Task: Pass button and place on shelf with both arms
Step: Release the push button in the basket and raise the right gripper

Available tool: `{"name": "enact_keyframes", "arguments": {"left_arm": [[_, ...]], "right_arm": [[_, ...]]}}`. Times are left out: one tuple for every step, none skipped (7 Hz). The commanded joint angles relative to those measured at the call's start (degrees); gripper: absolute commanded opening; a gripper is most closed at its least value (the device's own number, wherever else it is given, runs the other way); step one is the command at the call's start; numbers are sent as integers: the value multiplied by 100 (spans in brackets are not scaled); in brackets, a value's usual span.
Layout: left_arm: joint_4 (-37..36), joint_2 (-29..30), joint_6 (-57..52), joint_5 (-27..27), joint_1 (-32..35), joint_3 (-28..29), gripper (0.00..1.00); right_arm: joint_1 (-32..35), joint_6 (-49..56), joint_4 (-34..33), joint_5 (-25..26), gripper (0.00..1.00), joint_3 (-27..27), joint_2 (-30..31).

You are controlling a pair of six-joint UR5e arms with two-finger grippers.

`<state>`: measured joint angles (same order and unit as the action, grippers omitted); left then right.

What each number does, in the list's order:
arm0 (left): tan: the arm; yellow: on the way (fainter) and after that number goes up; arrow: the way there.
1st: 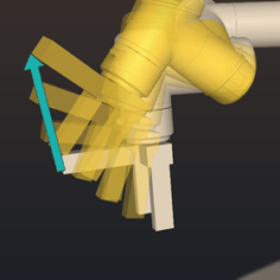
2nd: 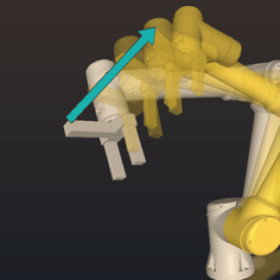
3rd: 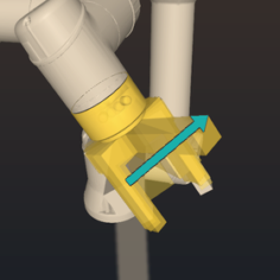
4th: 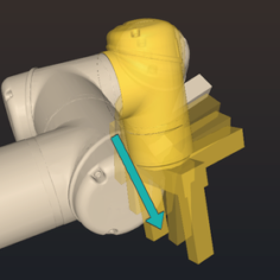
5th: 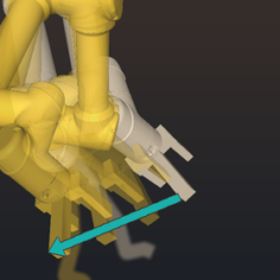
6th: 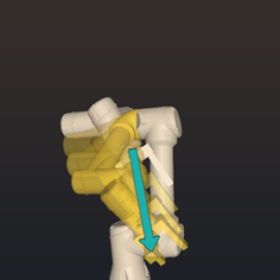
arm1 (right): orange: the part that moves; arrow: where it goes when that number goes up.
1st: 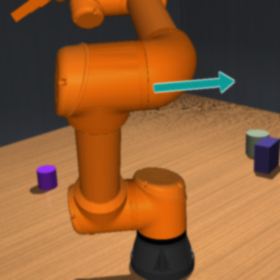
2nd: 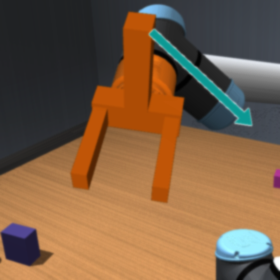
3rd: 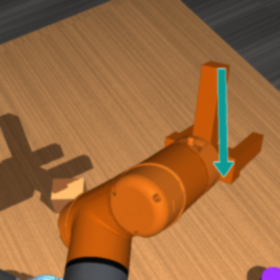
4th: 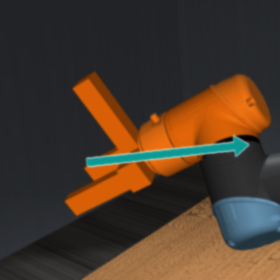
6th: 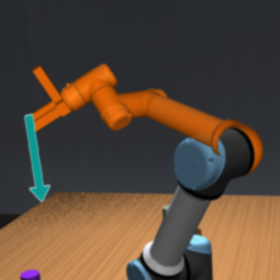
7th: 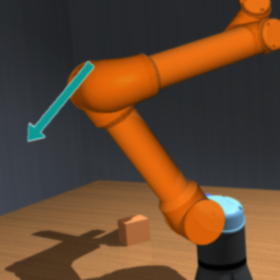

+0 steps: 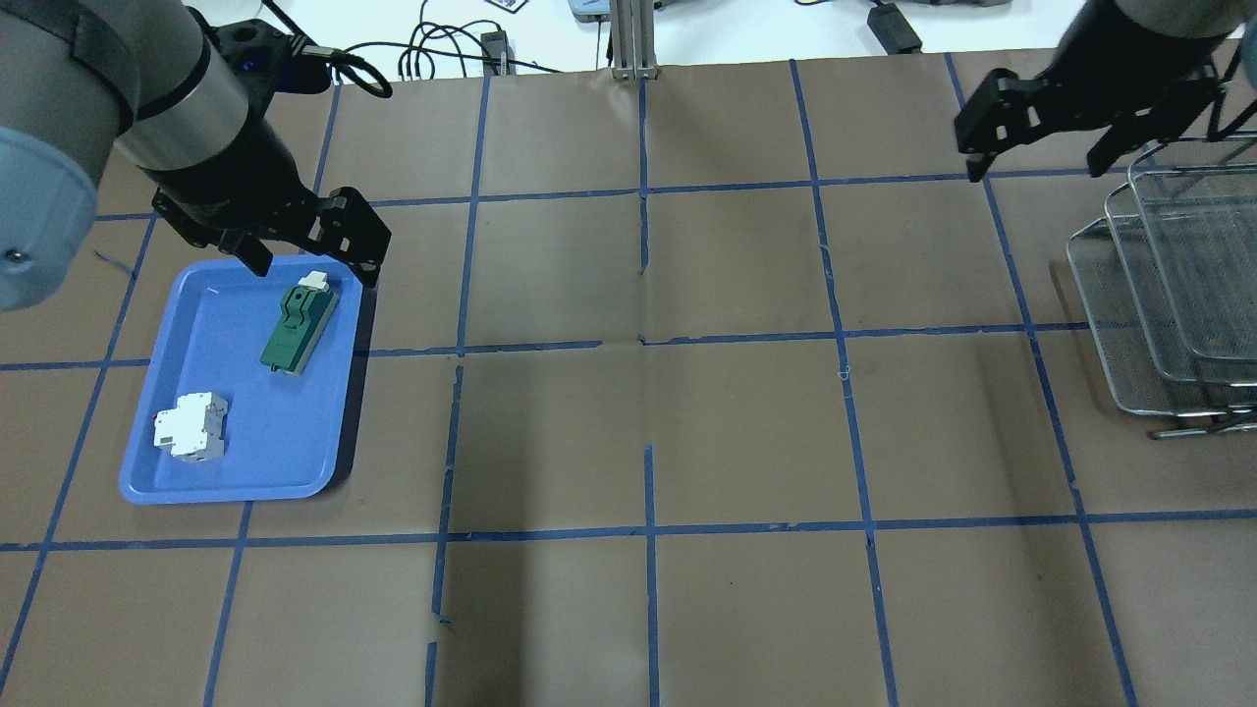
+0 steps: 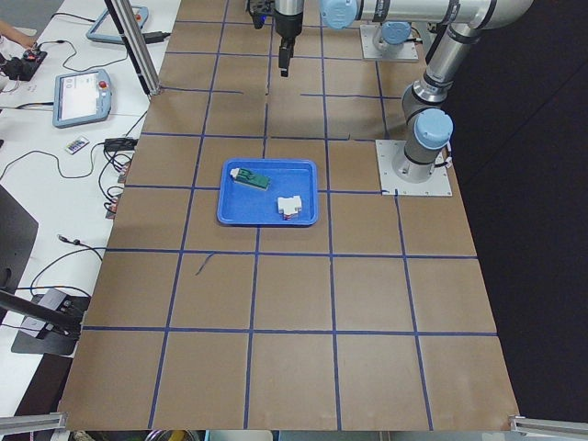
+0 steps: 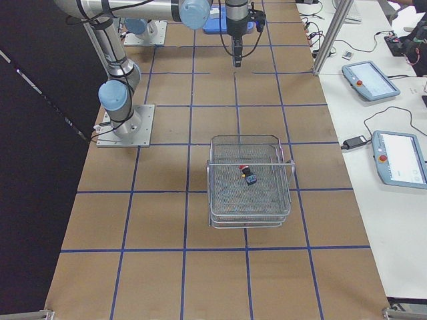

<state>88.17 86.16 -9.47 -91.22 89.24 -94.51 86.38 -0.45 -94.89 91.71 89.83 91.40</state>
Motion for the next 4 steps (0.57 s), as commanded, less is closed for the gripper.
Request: {"name": "enact_keyframes", "arguments": {"left_arm": [[-63, 67, -20, -19, -12, -15, 100], [-54, 41, -20, -54, -3, -6, 100], [-54, 67, -20, -45, -3, -23, 100], [-54, 76, -11, -45, -3, 29, 100]], "right_arm": [[651, -939, -12, 13, 100, 0, -60], [652, -922, -29, 22, 100, 0, -69], [652, -895, -38, 22, 100, 0, -70], [652, -860, -38, 22, 100, 0, -78]]}}
